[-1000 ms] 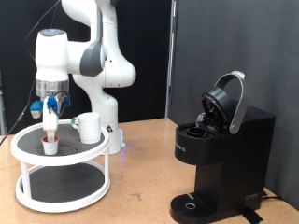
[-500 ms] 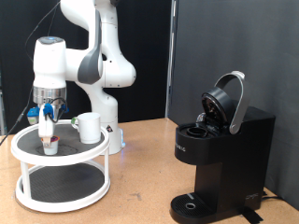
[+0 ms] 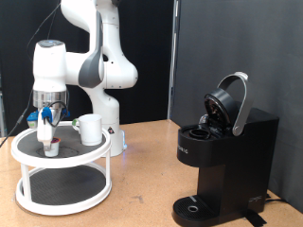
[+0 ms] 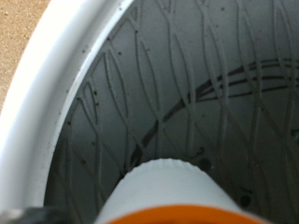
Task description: Make a cup of coffee with the keurig machine
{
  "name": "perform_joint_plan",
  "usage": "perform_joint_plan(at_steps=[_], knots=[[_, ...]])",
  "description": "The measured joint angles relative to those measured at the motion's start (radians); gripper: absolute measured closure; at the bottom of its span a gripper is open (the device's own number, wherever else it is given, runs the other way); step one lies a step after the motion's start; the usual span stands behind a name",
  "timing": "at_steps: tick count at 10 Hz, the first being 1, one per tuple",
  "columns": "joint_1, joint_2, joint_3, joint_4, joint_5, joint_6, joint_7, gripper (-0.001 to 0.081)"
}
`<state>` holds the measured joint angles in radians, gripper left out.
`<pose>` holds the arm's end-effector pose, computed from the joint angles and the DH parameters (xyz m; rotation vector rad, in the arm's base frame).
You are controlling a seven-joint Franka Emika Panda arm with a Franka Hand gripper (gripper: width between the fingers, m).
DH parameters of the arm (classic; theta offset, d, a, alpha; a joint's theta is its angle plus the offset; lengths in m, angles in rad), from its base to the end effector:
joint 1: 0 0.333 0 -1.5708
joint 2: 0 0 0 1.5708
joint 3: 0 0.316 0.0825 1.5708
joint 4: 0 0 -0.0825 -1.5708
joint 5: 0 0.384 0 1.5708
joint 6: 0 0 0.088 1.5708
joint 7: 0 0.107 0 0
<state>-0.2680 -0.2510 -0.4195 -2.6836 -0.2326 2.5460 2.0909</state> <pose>0.3252 -0.2548 0.3170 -0.8516 2.9817 -0.1579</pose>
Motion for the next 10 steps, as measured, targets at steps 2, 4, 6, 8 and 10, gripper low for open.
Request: perform_joint_plan(at_steps=[2,4,6,8,10], knots=[[0.002,0.000,0.000,0.000,0.009,0.000,-0.002,0.0468],[0.003,0.000,0.001,0.003,0.010,-0.003,-0.003,0.0469],[0.003,-0.004,0.000,0.018,0.038,-0.043,-0.035,0.0469],[0.003,-0.036,0.000,0.058,0.090,-0.138,-0.099,0.0469],[0.001,-0.079,0.000,0.096,0.093,-0.229,-0.122,0.0469]])
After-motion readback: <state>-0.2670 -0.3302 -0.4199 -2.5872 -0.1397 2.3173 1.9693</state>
